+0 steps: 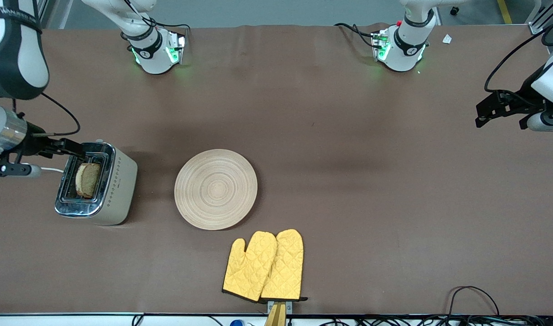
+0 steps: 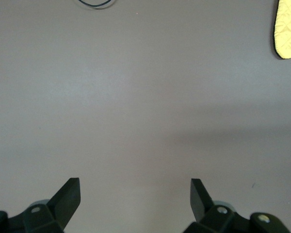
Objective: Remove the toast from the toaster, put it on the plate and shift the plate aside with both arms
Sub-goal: 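Reach the right gripper down to the toast in the toaster slot, then grasp the toast with the right gripper and lift it out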
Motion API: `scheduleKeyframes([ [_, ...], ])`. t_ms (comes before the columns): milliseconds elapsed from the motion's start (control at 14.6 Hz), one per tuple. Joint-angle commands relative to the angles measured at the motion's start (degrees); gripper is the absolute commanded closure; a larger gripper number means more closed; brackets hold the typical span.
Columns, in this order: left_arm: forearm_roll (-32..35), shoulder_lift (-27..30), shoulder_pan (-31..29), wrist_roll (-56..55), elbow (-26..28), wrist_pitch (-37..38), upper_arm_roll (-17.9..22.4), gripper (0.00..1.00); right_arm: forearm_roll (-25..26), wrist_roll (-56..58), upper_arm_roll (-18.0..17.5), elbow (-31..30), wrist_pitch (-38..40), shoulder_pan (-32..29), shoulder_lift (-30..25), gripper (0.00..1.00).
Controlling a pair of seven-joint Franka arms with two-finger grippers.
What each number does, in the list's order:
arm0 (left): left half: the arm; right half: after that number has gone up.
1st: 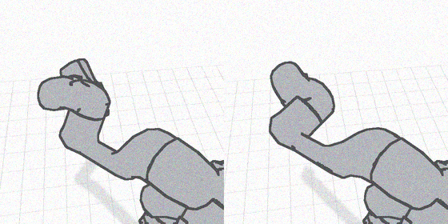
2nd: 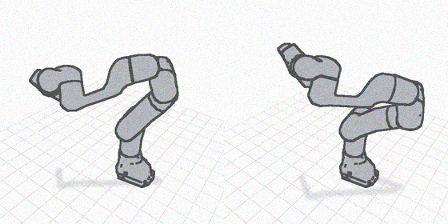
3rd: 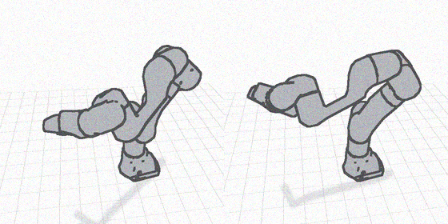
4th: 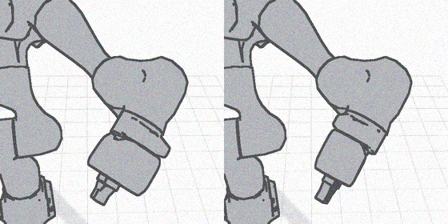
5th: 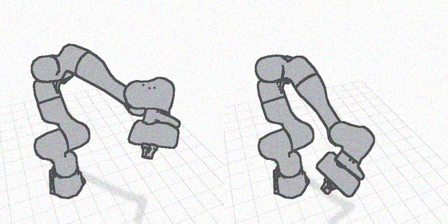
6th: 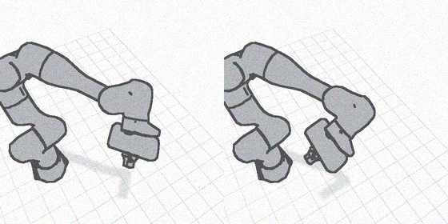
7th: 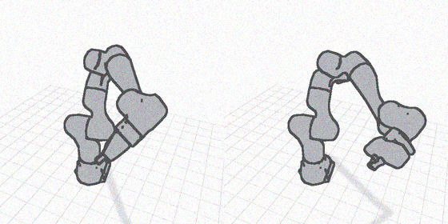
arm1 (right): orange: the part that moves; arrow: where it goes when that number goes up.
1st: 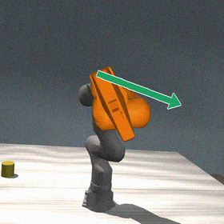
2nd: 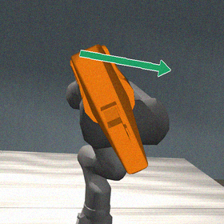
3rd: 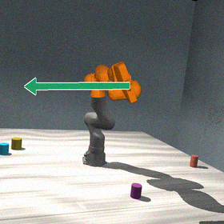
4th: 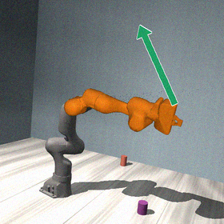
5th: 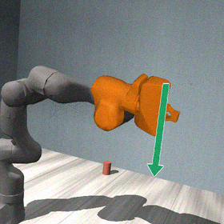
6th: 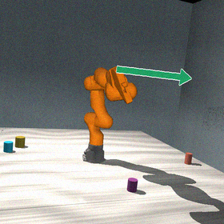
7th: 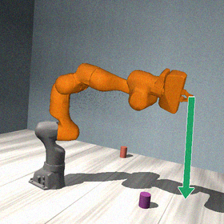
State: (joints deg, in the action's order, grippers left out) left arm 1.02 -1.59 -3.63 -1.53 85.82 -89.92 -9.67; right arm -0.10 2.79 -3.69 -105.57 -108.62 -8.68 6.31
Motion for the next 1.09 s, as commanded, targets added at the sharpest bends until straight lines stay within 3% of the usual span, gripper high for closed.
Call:
scheduleKeyframes([
  [0, 1.2, -0.8, 0.3, -0.8, -1.8, 1.3, -0.3, 0.0, 0.1, 0.8, -0.6, -6.3, -7.5, -1.4, -0.5, 0.0],
  [410, 1.2, -0.8, 0.3, -0.8, -1.8, 1.3, -0.3, 0.0, 2.8, 0.9, -0.6, -6.7, -11.6, -2.0, 3.2, 0.05],
  [479, 1.2, -0.8, 0.3, -0.8, -1.8, 1.3, -0.3, 0.0, 2.9, 1.0, -0.6, -6.7, -11.7, -2.0, 3.6, 0.12],
  [547, 1.2, -0.8, 0.3, -0.8, -1.8, 1.3, -0.3, 0.0, 3.0, 1.0, -0.6, -6.7, -11.9, -2.0, 3.9, 0.36],
  [615, 1.2, -0.8, 0.3, -0.8, -1.8, 1.3, -0.3, 0.0, 3.4, 1.0, -0.6, -6.8, -12.7, -2.0, 3.9, 0.7],
  [684, 1.2, -0.8, 0.3, -0.8, -1.8, 1.3, -0.3, 0.0, 3.5, 1.0, -0.6, -6.9, -13.3, -1.9, 4.1, 0.95],
  [752, 1.2, -0.8, 0.3, -0.8, -1.8, 1.3, -0.3, 0.0, 3.5, 1.0, -0.5, -6.8, -13.5, -2.0, 4.7, 1.0],
  [1026, 1.2, -0.8, 0.3, -0.9, -1.8, 1.3, -0.3, 0.0, 3.6, 1.9, -0.5, -5.6, -12.4, -3.0, 4.9, 1.0],
])
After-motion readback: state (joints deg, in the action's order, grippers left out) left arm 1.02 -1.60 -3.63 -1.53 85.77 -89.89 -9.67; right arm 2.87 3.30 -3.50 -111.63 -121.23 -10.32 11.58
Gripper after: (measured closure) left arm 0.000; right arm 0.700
